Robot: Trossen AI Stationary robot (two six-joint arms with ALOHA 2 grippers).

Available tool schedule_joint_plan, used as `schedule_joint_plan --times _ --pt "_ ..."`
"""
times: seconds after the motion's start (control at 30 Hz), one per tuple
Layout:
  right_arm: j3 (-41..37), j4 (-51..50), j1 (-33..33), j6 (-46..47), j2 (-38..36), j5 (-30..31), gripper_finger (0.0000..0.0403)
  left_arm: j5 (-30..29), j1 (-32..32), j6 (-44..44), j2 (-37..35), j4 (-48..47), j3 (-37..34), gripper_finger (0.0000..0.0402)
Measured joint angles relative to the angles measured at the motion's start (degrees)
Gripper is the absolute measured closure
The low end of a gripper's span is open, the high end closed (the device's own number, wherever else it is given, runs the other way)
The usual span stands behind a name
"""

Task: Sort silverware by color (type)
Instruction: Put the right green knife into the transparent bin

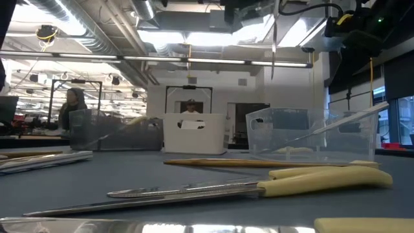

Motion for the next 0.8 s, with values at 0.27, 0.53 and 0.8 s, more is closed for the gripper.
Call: schedule_joint_plan --times 0.27,0.53,0.8 --pt "4.38 -1.14 0.0 -0.03 -0.06 -2.01 0.0292 0.15 1.08 11.7 1.11 0.13 0.28 0.0368" --pt "10.06 -1.09 0.04 -0.04 -0.09 -6.0 0.0292 3.08 2.09 16.69 5.08 0.36 0.28 0.0367" --pt "11.41 -0.11 0.02 -0.04 -0.07 -6.01 0.0292 3.07 2.21 17.7 9.12 0.88 0.28 0.0367"
